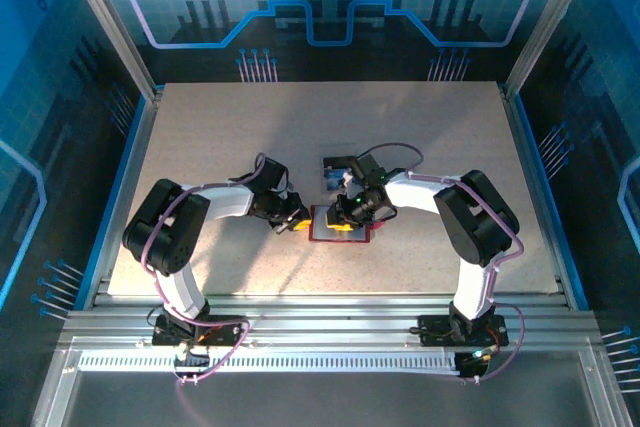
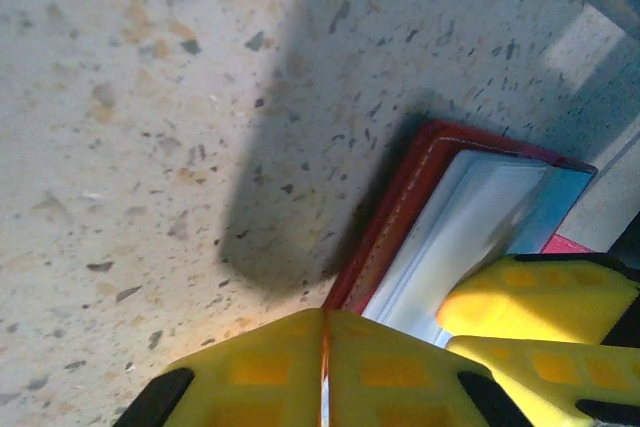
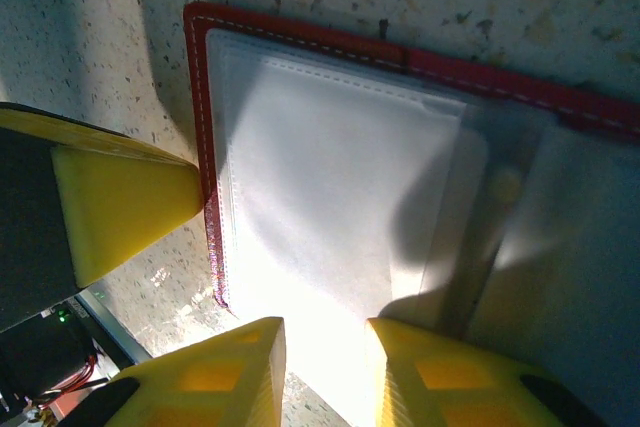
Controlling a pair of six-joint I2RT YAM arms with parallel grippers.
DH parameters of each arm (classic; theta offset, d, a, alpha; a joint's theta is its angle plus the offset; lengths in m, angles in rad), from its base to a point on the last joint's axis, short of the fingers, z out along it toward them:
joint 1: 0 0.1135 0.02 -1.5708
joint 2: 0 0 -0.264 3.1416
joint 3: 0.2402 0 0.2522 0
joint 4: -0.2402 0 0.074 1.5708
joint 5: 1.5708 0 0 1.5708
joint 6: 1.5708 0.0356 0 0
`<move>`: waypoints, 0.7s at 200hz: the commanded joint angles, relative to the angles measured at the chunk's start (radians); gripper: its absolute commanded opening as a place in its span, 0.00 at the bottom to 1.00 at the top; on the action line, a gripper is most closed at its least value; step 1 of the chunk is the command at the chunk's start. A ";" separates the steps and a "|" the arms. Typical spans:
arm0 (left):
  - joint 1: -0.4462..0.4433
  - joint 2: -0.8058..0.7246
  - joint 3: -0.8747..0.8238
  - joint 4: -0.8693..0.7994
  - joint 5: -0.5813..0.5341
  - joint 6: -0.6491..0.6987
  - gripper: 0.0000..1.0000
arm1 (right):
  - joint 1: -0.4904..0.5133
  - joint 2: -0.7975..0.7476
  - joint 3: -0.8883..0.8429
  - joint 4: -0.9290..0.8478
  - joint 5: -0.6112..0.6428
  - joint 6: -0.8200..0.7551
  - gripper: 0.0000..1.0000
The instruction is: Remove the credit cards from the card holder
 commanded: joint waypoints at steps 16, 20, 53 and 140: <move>-0.006 0.019 0.000 -0.034 0.020 0.016 0.11 | 0.012 -0.010 0.008 -0.052 0.030 -0.010 0.30; -0.007 0.017 0.003 -0.037 0.020 0.016 0.11 | 0.012 -0.009 0.008 -0.050 0.027 -0.010 0.30; -0.011 -0.014 0.021 -0.038 0.028 0.011 0.11 | 0.012 -0.011 0.001 -0.043 0.025 -0.009 0.26; -0.046 0.042 0.039 -0.071 0.015 0.024 0.11 | 0.011 -0.023 -0.003 -0.064 0.054 -0.014 0.27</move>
